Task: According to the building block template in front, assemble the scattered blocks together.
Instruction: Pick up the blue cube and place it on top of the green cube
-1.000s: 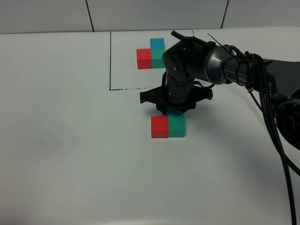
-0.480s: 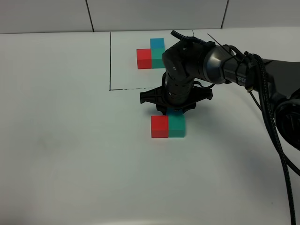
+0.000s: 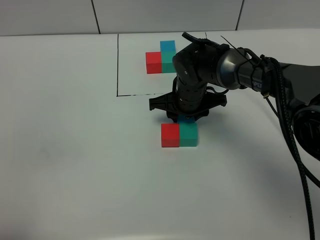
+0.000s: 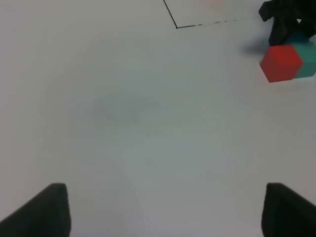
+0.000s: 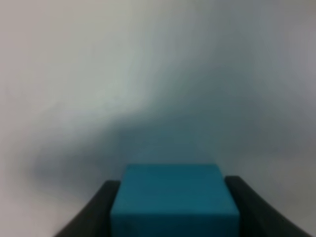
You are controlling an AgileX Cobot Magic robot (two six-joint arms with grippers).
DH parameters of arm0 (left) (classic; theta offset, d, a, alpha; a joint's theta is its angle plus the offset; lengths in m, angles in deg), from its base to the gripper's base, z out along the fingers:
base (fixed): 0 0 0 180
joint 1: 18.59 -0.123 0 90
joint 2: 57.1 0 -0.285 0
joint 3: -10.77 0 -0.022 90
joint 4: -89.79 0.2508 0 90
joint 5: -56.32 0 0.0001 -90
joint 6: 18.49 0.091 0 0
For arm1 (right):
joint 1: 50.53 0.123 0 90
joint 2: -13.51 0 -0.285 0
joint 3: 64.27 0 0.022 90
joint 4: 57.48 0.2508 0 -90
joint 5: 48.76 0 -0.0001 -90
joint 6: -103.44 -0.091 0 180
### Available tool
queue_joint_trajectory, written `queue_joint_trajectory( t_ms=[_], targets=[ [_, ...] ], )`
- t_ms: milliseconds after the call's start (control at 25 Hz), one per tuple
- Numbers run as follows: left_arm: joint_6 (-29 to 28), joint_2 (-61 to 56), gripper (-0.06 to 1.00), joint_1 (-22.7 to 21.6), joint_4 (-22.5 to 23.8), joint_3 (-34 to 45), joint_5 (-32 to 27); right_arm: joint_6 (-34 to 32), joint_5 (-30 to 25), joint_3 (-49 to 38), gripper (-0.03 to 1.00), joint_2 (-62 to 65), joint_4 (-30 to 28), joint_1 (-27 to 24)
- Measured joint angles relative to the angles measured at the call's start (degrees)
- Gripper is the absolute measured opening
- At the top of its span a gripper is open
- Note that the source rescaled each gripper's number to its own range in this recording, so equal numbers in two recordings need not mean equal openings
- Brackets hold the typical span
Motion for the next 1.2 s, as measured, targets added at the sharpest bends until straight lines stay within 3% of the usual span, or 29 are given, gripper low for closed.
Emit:
queue_joint_trajectory(
  t_ms=[840, 1200],
  targets=[
    [0.0, 0.0, 0.9, 0.0, 0.0, 0.0, 0.0, 0.1, -1.6, 0.1, 0.02, 0.0, 0.5, 0.0],
    [0.0, 0.0, 0.9, 0.0, 0.0, 0.0, 0.0, 3.1, -1.6, 0.1, 0.02, 0.0, 1.1, 0.0]
  ],
)
